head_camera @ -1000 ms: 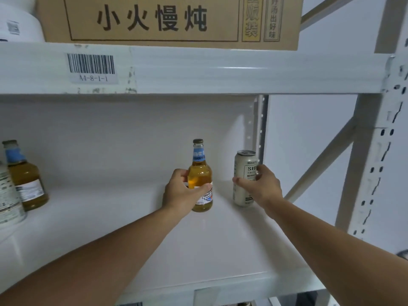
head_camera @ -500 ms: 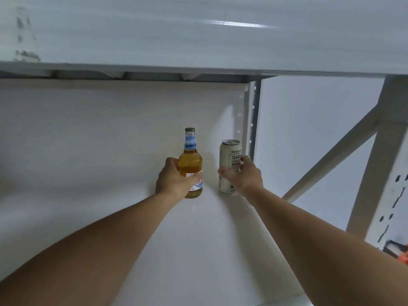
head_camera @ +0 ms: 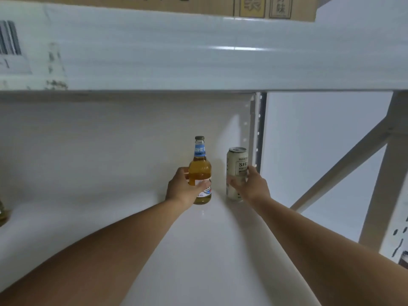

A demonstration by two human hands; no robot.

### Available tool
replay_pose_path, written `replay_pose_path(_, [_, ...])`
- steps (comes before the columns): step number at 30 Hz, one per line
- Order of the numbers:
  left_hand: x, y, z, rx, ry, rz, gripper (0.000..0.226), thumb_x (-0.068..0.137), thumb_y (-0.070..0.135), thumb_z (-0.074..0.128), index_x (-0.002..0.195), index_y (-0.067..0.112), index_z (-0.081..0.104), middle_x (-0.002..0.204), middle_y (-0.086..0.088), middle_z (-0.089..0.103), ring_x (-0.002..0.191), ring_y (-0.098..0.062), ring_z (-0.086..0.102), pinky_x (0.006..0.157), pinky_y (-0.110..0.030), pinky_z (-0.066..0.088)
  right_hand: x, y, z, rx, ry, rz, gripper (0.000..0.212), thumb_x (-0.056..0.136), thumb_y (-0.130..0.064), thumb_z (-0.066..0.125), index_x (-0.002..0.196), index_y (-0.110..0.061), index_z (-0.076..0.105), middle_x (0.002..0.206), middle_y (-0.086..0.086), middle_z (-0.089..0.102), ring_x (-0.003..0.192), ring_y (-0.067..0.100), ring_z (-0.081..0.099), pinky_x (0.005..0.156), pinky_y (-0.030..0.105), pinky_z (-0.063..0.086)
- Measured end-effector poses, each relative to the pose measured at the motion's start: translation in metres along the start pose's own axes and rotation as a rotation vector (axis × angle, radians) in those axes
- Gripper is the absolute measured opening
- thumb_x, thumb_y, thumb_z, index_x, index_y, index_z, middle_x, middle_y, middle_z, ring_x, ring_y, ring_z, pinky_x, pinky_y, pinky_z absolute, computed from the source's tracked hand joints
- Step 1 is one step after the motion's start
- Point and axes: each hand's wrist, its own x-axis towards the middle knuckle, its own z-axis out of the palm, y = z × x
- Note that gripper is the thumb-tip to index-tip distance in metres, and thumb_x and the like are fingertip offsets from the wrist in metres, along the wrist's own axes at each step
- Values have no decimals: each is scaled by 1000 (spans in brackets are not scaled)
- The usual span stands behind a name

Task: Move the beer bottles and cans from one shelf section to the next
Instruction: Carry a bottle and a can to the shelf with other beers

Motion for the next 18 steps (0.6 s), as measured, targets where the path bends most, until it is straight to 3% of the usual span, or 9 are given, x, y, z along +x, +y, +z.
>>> replay_pose_path(4, [-9, -2, -20, 127, -60, -13, 104, 83, 54, 88, 165, 18, 35, 164, -5, 49, 144, -29, 55, 114, -42, 50, -24, -7, -11, -155, 88, -49, 80, 94, -51, 71, 159, -28, 31, 144, 7, 56, 128, 35, 61, 99, 48, 53])
replay_pose_path(6, [-20, -8, -40, 218, -62, 18, 99, 86, 56, 84, 164, 17, 38, 164, -6, 49, 146, -28, 53, 116, -42, 48, -43, -9, -11, -270, 106, -110, 73, 99, -48, 62, 160, -30, 27, 149, 7, 50, 129, 36, 59, 97, 49, 53])
replay_pose_path(9, [-44, -21, -83, 411, -81, 97, 88, 82, 69, 75, 154, 23, 52, 156, 1, 58, 139, -22, 58, 114, -40, 49, -70, -23, -7, -458, -6, -209, 65, 99, -56, 56, 156, -30, 39, 150, 7, 52, 131, 35, 57, 97, 49, 54])
replay_pose_path(14, [-95, -41, -164, 705, -158, 174, 60, 85, 68, 66, 137, 38, 64, 142, 14, 66, 124, -14, 66, 106, -37, 53, -112, -63, 18, -595, -275, -289, 56, 95, -63, 59, 144, -36, 60, 143, 3, 62, 127, 30, 62, 101, 41, 52])
replay_pose_path(18, [-136, -58, -228, 870, -131, 212, 48, 93, 67, 58, 136, 45, 62, 142, 21, 62, 129, -12, 61, 100, -32, 47, -147, -101, 59, -640, -359, -360, 59, 94, -64, 62, 148, -39, 59, 150, -2, 61, 137, 26, 58, 108, 39, 50])
